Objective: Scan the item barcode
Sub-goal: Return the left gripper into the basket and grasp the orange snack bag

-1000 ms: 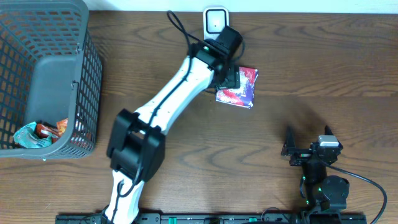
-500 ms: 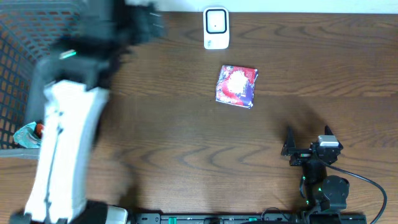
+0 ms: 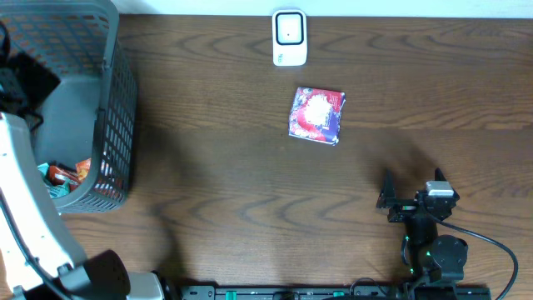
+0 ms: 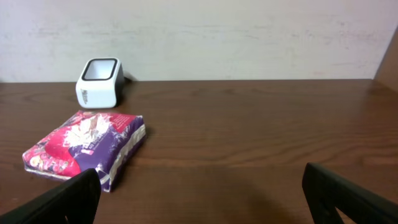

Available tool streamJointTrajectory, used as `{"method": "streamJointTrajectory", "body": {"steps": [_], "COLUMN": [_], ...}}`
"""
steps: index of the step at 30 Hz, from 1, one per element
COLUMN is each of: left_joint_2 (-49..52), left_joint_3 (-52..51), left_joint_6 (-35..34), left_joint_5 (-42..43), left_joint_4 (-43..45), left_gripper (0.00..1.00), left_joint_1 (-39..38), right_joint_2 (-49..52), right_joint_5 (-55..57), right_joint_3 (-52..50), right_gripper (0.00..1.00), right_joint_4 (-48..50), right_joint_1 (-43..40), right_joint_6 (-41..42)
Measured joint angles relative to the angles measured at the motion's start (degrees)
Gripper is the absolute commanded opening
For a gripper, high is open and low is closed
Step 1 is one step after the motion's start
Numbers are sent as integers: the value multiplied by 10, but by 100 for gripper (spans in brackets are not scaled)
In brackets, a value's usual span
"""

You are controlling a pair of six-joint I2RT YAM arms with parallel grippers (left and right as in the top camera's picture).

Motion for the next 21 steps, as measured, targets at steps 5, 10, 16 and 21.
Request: {"method": "streamJointTrajectory", "body": {"steps": [5, 10, 16, 21], "left_joint_2": [35, 62, 93, 132], "left_joint_3": [-57, -113, -154, -160], "left_joint_6": [-55, -125, -167, -175], "left_joint_5": [0, 17, 63, 70], "left_joint_4": [-16, -18, -3, 2], "left_gripper": [89, 98, 98, 98], "left_joint_1": [21, 18, 17, 17], "right_joint_2": [0, 0, 0, 0], "right_joint_5": [0, 0, 0, 0], "right_joint_3": [0, 0, 0, 0], "right_gripper": [99, 99, 99, 99], "right_joint_4": [0, 0, 0, 0], "right_joint_1": [0, 0, 0, 0], "right_joint_6": [0, 0, 0, 0]}}
